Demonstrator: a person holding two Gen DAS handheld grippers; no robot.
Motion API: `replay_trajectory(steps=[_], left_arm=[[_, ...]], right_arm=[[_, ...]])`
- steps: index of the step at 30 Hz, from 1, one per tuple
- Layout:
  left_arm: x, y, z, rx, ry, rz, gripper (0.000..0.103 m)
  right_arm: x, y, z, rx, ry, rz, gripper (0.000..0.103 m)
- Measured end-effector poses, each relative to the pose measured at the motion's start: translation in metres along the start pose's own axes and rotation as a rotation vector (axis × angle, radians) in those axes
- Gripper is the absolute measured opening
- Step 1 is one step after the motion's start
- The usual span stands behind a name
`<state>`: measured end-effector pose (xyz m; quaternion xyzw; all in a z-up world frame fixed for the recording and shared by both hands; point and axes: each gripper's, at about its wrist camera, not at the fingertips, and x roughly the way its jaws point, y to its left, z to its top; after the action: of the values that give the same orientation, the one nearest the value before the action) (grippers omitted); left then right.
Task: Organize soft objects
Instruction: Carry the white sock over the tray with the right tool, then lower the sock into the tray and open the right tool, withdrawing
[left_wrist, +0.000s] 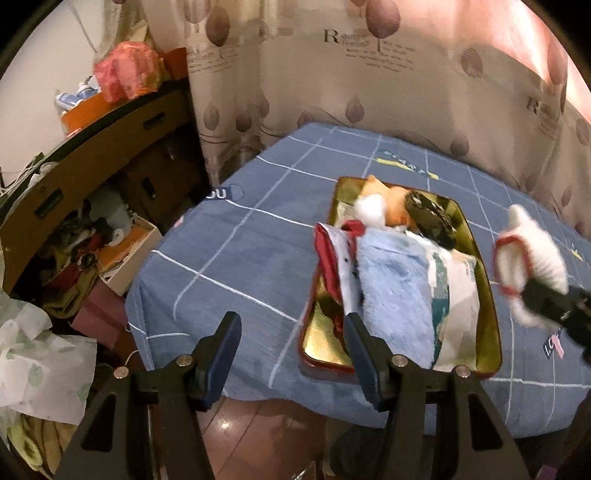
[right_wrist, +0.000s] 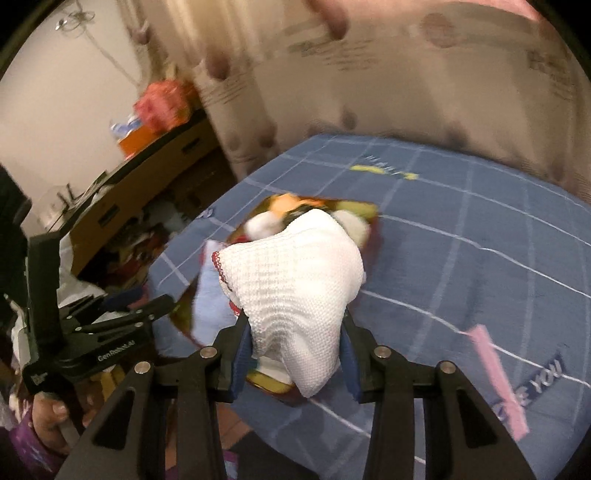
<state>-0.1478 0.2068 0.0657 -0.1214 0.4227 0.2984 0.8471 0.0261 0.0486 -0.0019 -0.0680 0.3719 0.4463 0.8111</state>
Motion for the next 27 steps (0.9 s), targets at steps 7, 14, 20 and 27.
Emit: replay_trajectory(steps=[7,14,20,27], left_arm=[[0.002,0.007,0.003,-0.033,-0.012,0.016,0.059],[0.007,0.011,0.002,-0.051,-0.003,0.008,0.059],[0.015,0.012,0.003,-0.048,0.019,0.015,0.059],[0.021,0.01,0.002,-0.037,0.041,0.028,0.059]], right_arm=[[0.045,0.024,0.016,-0.035,0.05,-0.001,0.039],[0.072,0.017,0.025,-0.006,0.076,-0.019,0.039],[0.084,0.017,0.028,-0.008,0.085,-0.032,0.039],[0.09,0.016,0.03,-0.017,0.096,-0.042,0.04]])
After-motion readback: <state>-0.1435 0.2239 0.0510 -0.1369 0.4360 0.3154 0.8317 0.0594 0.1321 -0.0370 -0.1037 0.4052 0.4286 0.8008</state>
